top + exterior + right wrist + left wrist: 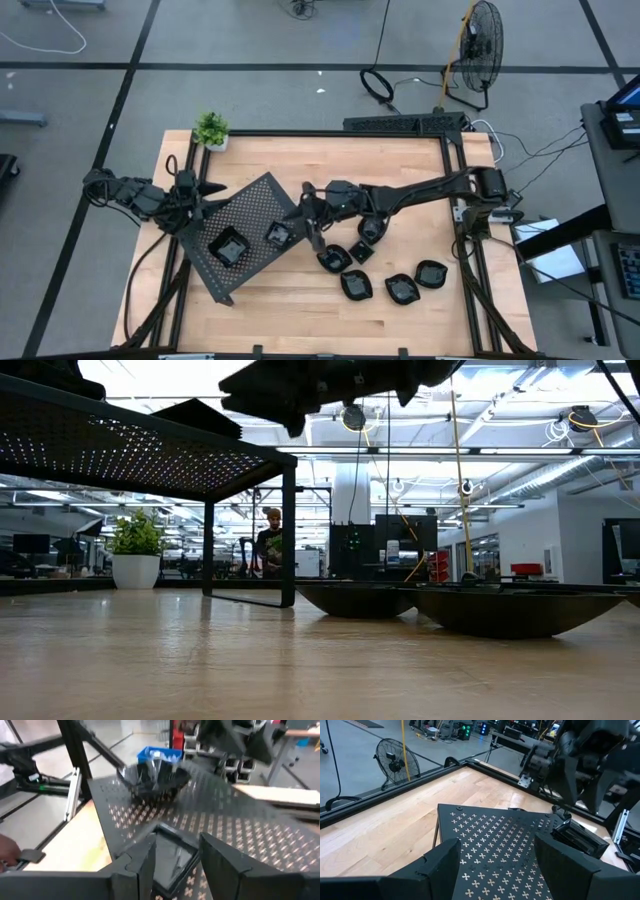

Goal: Pick & Place Mini shaped plates
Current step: Stack the square plate on top of the square plate on the shelf

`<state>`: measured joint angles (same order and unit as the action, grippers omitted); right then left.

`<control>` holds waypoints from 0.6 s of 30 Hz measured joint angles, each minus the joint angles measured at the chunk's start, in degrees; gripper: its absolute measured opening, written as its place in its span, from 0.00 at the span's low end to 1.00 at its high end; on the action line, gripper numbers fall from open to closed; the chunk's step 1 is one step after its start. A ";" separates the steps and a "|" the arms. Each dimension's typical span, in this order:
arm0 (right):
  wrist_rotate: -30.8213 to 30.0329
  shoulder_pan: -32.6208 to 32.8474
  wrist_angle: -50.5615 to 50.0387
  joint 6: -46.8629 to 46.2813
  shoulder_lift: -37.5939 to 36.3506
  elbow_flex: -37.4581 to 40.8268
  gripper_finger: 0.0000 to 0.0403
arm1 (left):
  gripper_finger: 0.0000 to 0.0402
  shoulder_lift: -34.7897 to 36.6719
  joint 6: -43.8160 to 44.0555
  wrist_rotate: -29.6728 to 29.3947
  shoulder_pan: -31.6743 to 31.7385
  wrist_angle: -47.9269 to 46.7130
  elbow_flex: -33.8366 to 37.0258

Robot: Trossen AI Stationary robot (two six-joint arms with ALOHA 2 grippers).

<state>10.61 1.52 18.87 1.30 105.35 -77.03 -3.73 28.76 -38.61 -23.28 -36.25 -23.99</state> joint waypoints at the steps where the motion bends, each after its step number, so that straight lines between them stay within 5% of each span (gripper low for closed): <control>1: 0.01 0.00 -0.23 0.11 -0.20 -0.08 0.35 | 0.64 -0.02 0.00 0.00 0.01 -0.02 0.00; 11: -0.24 3.55 -29.69 -3.99 -11.90 2.26 0.35 | 0.64 -0.02 -0.01 -0.02 -0.01 0.00 0.00; 18: -10.42 13.78 -35.98 -10.80 -17.10 14.47 0.35 | 0.64 -0.02 -0.01 -0.02 0.02 0.00 0.00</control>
<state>0.19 15.30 -17.10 -9.50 88.25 -62.56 -3.75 28.76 -38.63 -23.27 -36.25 -23.99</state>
